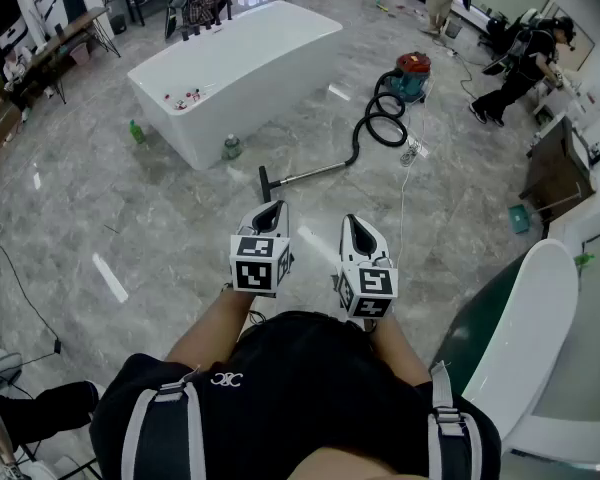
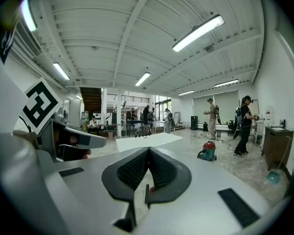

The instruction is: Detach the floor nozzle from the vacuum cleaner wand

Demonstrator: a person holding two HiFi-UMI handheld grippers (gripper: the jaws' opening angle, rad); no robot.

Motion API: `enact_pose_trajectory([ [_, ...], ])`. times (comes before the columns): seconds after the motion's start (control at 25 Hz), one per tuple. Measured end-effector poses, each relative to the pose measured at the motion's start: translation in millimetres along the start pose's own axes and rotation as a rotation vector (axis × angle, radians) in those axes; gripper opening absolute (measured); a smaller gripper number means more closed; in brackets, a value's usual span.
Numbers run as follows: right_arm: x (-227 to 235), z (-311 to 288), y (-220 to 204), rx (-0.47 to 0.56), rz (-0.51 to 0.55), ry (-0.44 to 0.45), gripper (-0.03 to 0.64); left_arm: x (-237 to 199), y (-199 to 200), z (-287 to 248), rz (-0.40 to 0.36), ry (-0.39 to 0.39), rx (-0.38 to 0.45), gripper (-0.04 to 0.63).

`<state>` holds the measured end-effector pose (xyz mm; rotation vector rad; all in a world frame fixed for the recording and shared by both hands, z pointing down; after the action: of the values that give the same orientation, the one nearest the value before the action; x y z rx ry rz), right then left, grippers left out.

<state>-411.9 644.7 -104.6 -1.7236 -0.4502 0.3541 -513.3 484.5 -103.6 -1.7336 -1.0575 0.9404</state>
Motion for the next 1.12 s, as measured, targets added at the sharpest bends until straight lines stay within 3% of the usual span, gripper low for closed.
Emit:
enact_pose_trajectory([
  [0.24, -24.5, -16.9, -2.5, -0.016, 0.013, 0.012, 0.004, -26.9, -1.6, 0.9, -0.005, 0.012, -0.011, 0.006],
  [0.56, -21.1, -64.3, -1.2, -0.027, -0.007, 0.03, 0.003, -52.9, -0.6, -27.7, 0.021, 0.03, -0.04, 0.006],
  [0.84, 16.3, -133.9, 6.1, -0.005, -0.021, 0.065, 0.004, -67.3, 19.3, -88.8, 0.036, 0.07, -0.051, 0.006],
  [1.12, 87.7, -217.7, 33.6, 0.024, -0.052, 0.101, 0.004, -62.6, 63.1, -181.4, 0.023, 0.096, -0.047, 0.006],
])
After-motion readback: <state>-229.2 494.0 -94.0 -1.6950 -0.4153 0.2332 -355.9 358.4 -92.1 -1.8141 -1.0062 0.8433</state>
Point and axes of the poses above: the fingertips, and each gripper's own axes: z backward along the fingers, x to its right, y out of its top, the point moved 8 cm from there along z, backward along the fingers, and after that the axes turned 1 degree about x, right-handed, at the moved point
